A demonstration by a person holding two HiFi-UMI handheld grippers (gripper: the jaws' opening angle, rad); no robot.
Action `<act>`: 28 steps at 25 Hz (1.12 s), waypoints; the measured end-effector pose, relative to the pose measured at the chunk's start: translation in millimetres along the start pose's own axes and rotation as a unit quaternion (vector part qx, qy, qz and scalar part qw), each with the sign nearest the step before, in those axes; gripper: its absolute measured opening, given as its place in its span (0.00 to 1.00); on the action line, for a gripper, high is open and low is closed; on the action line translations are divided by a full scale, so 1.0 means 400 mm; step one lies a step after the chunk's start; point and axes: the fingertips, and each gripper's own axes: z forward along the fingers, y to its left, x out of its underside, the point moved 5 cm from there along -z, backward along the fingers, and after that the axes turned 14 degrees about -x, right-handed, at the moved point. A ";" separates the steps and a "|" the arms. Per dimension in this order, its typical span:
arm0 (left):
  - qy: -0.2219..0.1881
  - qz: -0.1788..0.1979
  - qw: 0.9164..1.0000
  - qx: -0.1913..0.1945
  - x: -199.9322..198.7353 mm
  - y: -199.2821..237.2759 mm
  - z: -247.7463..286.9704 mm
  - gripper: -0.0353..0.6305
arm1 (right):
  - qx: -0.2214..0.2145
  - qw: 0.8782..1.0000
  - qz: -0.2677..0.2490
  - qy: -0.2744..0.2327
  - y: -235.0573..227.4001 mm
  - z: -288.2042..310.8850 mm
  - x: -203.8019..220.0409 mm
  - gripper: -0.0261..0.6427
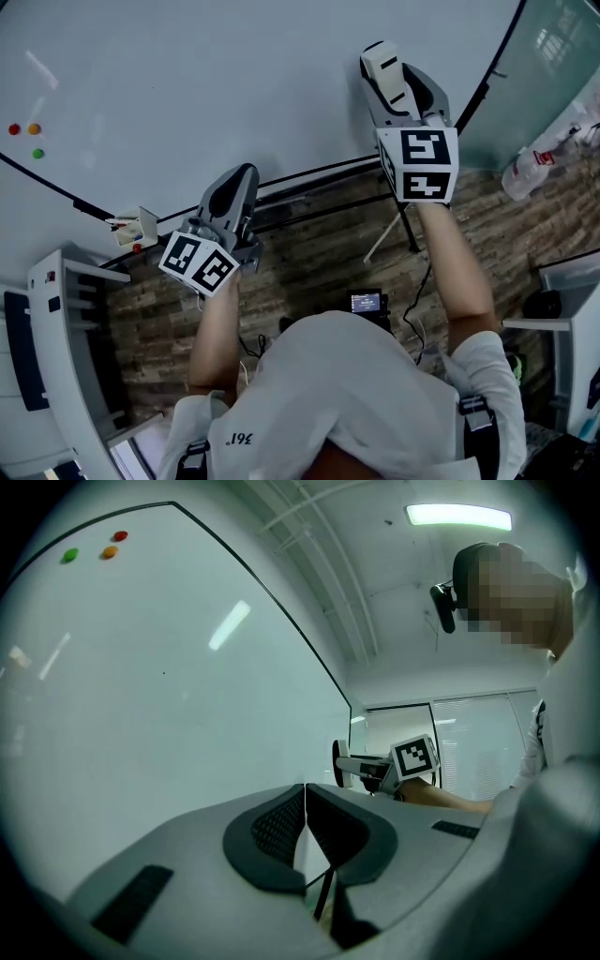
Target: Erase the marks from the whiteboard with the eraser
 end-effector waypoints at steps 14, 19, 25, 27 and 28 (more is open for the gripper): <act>0.034 -0.033 0.999 -0.004 0.068 0.045 -0.086 0.06 | -0.019 0.997 0.065 0.035 0.098 -0.050 0.122 0.42; 0.042 -0.041 0.998 -0.004 0.075 0.090 -0.133 0.06 | -0.021 0.995 0.091 0.043 0.171 -0.072 0.144 0.42; 0.056 -0.048 0.997 -0.002 0.085 0.156 -0.210 0.06 | -0.028 0.988 0.141 0.064 0.307 -0.108 0.197 0.42; 0.064 -0.052 0.997 0.000 0.093 0.176 -0.236 0.06 | -0.028 0.985 0.150 0.075 0.351 -0.117 0.216 0.42; 0.068 -0.053 0.996 0.001 0.097 0.185 -0.248 0.06 | -0.028 0.984 0.154 0.081 0.372 -0.120 0.224 0.42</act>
